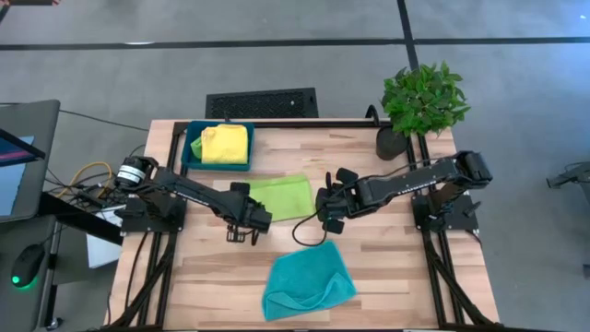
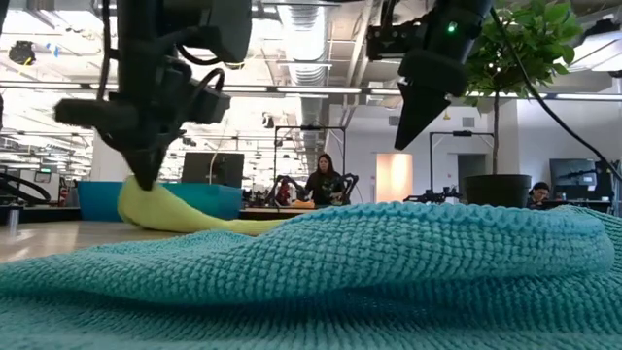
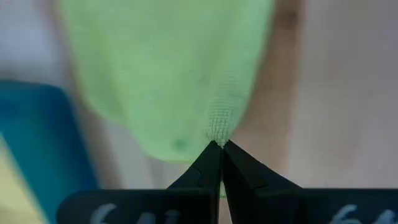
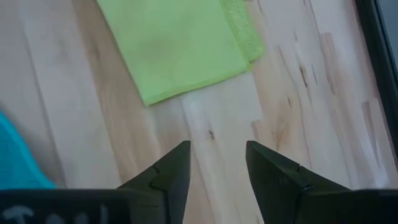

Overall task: Fold microfiber towels
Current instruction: Fold the light green towel

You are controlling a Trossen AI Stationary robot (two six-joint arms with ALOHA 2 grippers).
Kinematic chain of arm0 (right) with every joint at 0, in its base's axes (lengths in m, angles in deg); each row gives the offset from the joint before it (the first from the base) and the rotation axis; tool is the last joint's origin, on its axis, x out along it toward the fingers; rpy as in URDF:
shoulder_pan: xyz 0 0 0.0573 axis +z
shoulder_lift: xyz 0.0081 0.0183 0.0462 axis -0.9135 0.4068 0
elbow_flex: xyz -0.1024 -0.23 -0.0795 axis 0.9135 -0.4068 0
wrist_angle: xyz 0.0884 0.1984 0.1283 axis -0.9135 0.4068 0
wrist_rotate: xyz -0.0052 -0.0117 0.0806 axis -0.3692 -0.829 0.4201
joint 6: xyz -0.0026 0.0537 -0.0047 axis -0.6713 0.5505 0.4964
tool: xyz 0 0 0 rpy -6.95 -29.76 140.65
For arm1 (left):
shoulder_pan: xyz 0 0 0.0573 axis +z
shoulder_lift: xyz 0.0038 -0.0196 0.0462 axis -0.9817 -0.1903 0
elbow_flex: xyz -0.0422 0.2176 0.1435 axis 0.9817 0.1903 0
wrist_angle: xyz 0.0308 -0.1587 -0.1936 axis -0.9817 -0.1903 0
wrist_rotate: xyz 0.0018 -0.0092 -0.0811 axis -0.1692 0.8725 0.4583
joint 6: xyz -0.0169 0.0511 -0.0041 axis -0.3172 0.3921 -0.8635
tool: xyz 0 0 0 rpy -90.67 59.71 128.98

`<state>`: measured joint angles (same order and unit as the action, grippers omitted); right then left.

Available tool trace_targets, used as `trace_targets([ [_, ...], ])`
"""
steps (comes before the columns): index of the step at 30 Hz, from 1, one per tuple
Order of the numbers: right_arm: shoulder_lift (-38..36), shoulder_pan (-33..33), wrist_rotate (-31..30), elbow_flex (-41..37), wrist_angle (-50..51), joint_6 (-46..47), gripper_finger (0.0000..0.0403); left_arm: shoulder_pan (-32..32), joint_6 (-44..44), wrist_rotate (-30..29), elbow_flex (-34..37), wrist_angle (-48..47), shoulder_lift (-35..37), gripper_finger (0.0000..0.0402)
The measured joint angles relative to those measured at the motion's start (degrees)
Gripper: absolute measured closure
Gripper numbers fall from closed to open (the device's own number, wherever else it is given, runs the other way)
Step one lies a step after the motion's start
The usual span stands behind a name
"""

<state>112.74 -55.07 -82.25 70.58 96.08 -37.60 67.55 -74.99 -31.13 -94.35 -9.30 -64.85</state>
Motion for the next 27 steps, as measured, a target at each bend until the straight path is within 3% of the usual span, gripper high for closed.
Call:
trace_targets([
  [4,0.0,1.01,0.0,0.0,-0.42,0.02,0.0223,0.56,1.33,-8.05,0.0,1.64,0.0,0.0401],
  [7,0.01,1.48,0.0,0.0,-0.5,0.04,0.0224,1.46,5.75,-10.08,0.0,6.74,-0.02,0.0401],
  [15,0.0,1.48,0.0,0.0,-0.63,1.53,0.0223,3.8,24.94,-6.64,0.0,26.68,-0.04,0.0401],
  [27,0.0,1.47,0.0,-0.02,-0.83,1.61,0.0223,8.72,39.58,-6.16,0.03,40.39,-2.75,0.0401],
])
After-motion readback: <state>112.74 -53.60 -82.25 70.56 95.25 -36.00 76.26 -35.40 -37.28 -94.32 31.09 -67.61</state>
